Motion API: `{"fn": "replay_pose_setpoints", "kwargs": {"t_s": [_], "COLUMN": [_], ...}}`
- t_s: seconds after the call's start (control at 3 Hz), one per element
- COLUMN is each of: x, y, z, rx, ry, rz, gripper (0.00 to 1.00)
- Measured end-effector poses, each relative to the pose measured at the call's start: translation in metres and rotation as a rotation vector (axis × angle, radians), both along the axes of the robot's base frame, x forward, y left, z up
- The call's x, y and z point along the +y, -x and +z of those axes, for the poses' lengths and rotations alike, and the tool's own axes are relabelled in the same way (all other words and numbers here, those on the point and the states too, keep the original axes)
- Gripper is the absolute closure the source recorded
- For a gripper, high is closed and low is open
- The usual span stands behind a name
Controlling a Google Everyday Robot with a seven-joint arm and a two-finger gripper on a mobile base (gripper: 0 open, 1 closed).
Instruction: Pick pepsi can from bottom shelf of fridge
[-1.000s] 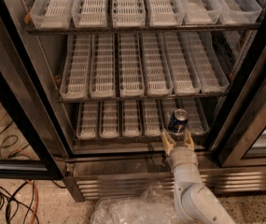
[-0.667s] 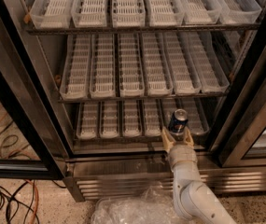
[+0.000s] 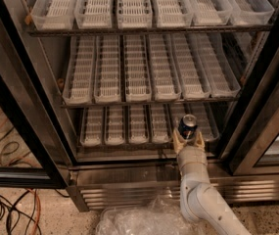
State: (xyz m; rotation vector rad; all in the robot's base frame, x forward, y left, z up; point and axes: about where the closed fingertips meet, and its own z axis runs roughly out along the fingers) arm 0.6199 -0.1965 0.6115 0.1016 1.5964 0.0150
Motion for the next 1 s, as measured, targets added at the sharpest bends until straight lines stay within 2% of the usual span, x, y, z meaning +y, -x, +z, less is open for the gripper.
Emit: {"fn": "replay_pose_setpoints", "kwargs": {"t_s": [1.0], "x": [-0.011], "y": [-0.022], "z": [-0.012], "rx": [0.031], "ry": [0.012], "rz": [-0.034], "gripper": [0.4]}}
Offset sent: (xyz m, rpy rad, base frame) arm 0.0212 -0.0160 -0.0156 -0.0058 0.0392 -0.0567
